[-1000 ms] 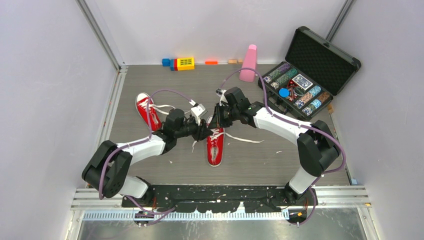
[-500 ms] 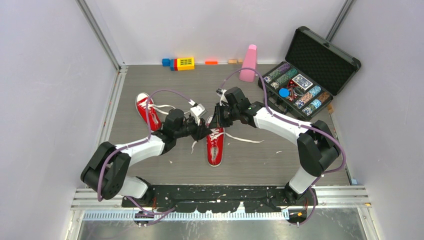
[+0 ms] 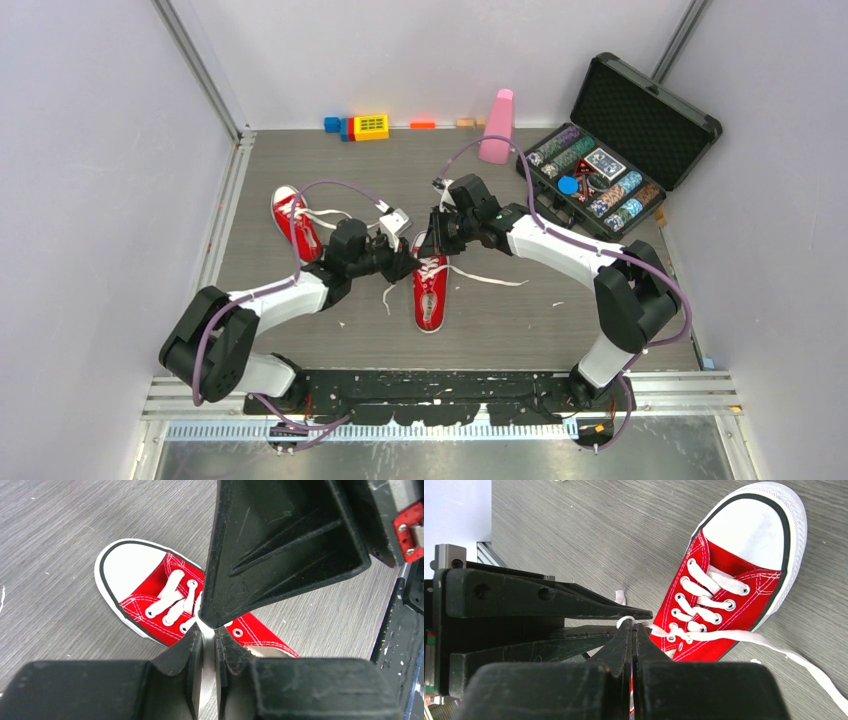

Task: Tie the shoes
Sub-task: Wrap the shoelace around the shoelace.

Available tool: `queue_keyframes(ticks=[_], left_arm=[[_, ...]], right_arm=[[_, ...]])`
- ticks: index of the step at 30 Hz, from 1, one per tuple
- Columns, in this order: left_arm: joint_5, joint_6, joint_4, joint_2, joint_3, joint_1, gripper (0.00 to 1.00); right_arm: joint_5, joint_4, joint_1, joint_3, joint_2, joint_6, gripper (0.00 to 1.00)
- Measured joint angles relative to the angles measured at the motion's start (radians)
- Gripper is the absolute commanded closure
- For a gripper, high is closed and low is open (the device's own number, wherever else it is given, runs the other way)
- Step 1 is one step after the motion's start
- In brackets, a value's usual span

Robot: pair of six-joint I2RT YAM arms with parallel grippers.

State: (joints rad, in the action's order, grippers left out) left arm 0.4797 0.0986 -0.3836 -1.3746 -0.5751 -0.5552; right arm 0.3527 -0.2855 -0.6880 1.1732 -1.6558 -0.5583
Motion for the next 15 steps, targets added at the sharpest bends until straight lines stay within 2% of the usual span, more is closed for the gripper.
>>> queue_keyframes(ticks=[3,8,9,10,11,12,15], left_arm=[[-0.001,0.003,0.000,0.008,0.002,0.000,0.99],[-0.002,0.002,0.008,0.008,0.002,-0.001,1.00],[-0.002,0.002,0.008,0.008,0.002,-0.002,1.00],[-0.005,0.002,0.008,0.008,0.002,-0.004,1.00],[-0.008,0.002,0.008,0.008,0.002,-0.008,1.00],[-0.010,0.002,0.009,0.008,0.002,-0.009,1.00],[-0.028,0.003,0.017,0.008,0.002,-0.015,1.00]], right_arm=[[0.000,0.000,0.000,0.000,0.000,0.000,1.00],[0.000,0.000,0.000,0.000,0.000,0.000,1.00],[0.000,0.000,0.000,0.000,0.000,0.000,0.96],[-0.001,0.000,0.000,0.000,0.000,0.000,0.85],[-0.002,-0.001,0.000,0.000,0.000,0.000,0.79],[-0.003,-0.001,0.000,0.000,0.000,-0.004,0.69],[-0.020,-0.006,0.000,0.000,0.003,-0.006,0.61]])
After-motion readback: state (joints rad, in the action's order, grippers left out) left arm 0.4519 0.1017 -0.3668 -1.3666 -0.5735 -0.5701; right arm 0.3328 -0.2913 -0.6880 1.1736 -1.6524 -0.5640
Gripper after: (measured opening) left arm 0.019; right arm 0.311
